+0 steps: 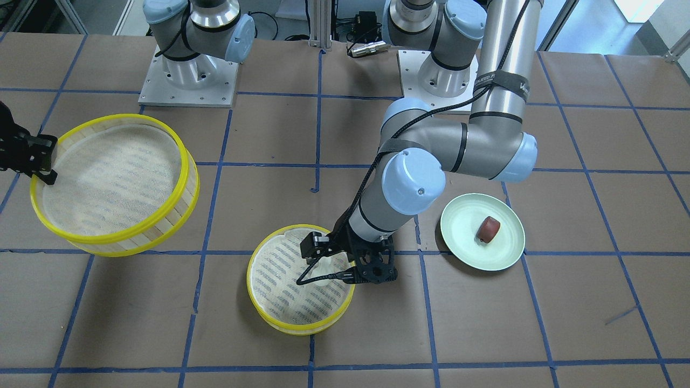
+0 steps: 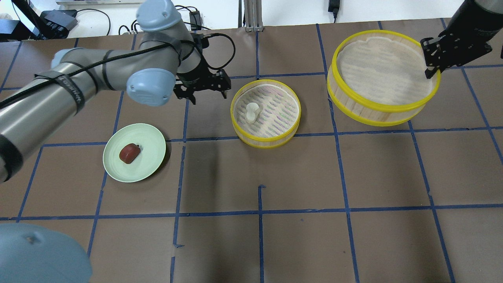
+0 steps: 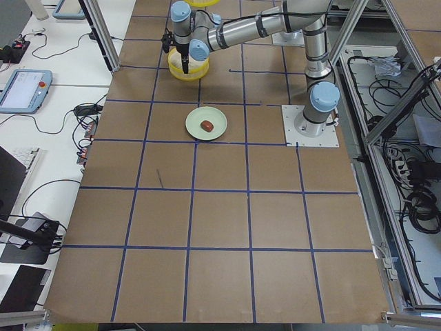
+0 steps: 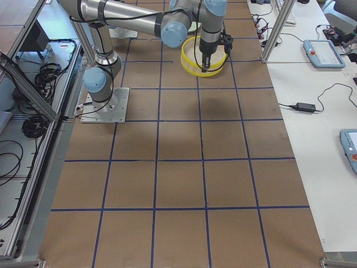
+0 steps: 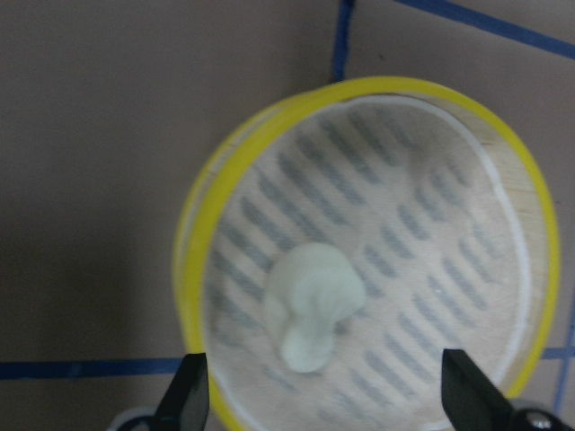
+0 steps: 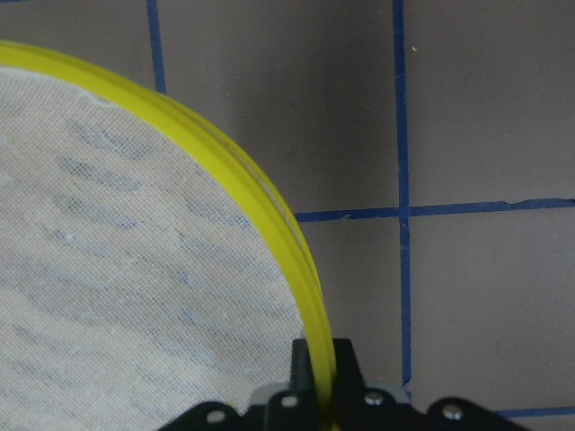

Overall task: Place buns in different layers of steamer
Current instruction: 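Restack top tier with right gripper while left gripper grasps brown bun, then lift brown bun with left gripper while right gripper releases tier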

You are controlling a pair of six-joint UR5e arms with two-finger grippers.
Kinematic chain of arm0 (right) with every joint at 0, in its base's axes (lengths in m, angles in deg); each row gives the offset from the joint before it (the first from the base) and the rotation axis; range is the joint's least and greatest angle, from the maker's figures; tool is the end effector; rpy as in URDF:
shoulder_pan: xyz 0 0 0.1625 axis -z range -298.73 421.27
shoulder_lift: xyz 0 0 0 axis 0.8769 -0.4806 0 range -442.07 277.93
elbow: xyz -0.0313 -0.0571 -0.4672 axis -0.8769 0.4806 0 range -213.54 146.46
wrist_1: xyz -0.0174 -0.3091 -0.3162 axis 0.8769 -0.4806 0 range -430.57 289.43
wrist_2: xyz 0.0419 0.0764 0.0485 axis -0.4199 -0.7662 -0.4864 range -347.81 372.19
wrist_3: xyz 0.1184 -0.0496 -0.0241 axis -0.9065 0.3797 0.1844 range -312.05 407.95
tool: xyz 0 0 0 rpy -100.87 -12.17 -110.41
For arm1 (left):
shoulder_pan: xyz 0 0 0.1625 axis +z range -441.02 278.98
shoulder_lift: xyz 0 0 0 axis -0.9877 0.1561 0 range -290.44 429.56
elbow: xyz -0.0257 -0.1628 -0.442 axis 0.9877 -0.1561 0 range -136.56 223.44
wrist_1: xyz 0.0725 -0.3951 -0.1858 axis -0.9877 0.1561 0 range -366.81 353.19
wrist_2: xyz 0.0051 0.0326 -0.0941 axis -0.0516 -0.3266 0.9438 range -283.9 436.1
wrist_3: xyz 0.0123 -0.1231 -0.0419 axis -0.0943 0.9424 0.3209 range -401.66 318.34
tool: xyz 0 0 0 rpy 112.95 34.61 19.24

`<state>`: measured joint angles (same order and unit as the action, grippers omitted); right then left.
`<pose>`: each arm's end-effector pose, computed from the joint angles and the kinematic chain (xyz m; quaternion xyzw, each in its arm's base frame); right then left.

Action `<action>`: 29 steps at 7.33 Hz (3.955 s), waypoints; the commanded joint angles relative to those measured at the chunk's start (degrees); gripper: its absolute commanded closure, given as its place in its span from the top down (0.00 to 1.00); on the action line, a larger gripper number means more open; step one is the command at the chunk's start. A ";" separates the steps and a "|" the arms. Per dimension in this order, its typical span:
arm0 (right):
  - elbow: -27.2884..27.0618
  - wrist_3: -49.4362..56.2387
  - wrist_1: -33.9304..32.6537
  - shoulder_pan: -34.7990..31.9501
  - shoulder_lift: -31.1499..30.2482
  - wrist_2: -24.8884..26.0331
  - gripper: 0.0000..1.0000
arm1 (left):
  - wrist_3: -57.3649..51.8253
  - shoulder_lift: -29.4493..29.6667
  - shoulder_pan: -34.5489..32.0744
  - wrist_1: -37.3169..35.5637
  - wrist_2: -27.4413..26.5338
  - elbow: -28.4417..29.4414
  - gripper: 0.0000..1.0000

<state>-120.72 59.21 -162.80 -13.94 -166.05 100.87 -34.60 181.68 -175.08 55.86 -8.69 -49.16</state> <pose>-0.0132 -0.5842 0.4758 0.0309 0.9994 0.0057 0.0131 -0.1920 -0.6546 0.2976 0.0251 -0.9984 0.0182 0.0475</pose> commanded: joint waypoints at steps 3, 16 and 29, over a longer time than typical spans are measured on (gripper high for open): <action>-1.32 -20.62 -10.83 -16.34 7.84 3.76 0.13 | -28.20 -4.27 20.80 0.53 -2.23 -9.76 0.99; -4.40 -30.47 -20.36 -22.34 14.72 -0.36 0.14 | -32.46 -5.41 21.81 -0.88 -3.46 -17.09 0.08; -4.67 -34.72 -25.11 -25.07 18.24 2.36 0.16 | -9.44 -5.86 9.60 12.30 3.93 -1.97 0.07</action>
<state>-125.35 24.58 -187.76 -38.94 -148.14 102.64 -44.55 175.90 -165.25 68.16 -4.94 -51.17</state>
